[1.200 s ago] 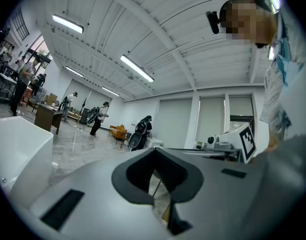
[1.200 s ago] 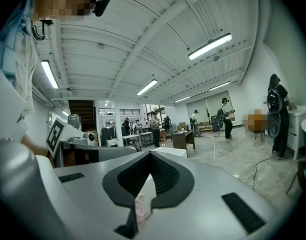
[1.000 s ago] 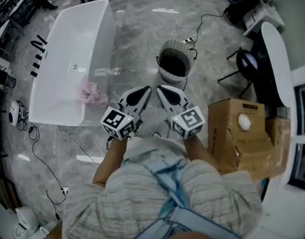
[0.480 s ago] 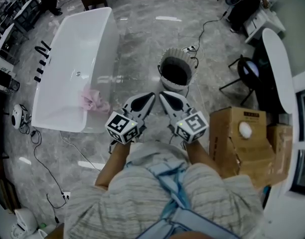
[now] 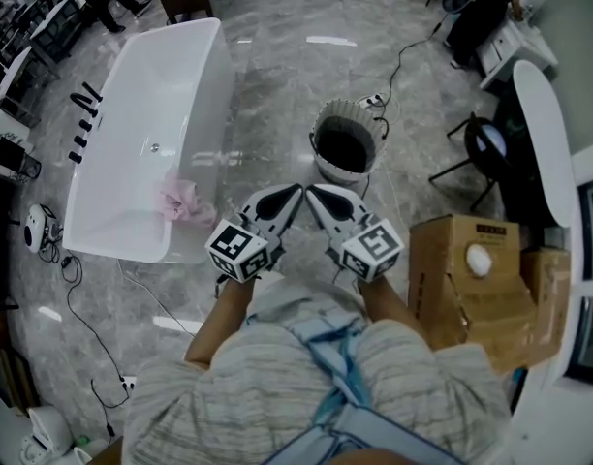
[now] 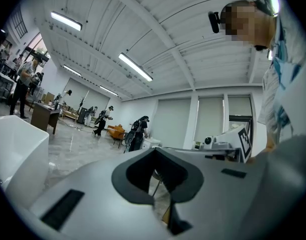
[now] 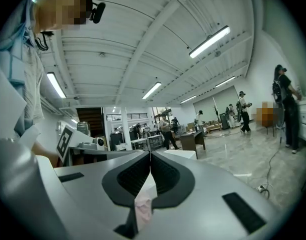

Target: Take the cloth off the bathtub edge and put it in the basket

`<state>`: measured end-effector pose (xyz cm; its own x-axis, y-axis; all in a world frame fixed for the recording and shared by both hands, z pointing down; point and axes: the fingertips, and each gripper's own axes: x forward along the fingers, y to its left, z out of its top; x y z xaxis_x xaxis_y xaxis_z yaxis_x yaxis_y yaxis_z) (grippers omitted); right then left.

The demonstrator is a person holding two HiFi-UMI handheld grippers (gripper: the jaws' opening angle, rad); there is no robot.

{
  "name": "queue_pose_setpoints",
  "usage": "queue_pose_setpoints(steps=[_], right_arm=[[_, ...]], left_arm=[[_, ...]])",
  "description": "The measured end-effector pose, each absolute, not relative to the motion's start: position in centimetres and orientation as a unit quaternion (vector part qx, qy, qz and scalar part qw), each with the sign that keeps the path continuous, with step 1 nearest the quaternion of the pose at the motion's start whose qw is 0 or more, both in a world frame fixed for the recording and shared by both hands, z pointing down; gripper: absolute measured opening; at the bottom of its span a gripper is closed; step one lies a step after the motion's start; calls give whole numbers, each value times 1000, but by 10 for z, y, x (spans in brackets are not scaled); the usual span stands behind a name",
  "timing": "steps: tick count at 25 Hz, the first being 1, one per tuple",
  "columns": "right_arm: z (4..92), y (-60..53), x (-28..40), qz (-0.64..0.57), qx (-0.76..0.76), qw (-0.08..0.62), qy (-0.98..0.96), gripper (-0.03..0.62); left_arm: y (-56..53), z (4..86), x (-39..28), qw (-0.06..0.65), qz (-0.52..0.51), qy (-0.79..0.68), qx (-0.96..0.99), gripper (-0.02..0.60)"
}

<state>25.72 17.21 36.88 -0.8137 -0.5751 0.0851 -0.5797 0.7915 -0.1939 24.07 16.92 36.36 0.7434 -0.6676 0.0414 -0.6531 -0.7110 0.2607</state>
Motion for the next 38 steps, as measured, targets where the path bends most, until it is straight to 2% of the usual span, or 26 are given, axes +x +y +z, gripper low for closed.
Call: queue_pose_setpoints(steps=[6, 11, 21, 38], right_arm=[[369, 150, 239, 101, 309, 8, -946, 5], [363, 118, 198, 98, 311, -3, -945, 5], [359, 40, 69, 94, 300, 3, -949, 5], [376, -3, -135, 89, 240, 49, -965, 5]], left_arm=[[145, 367, 222, 127, -33, -348, 928, 5], [107, 366, 177, 112, -38, -344, 932, 5], [29, 355, 46, 111, -45, -332, 936, 5], [-6, 376, -183, 107, -35, -405, 908, 5]])
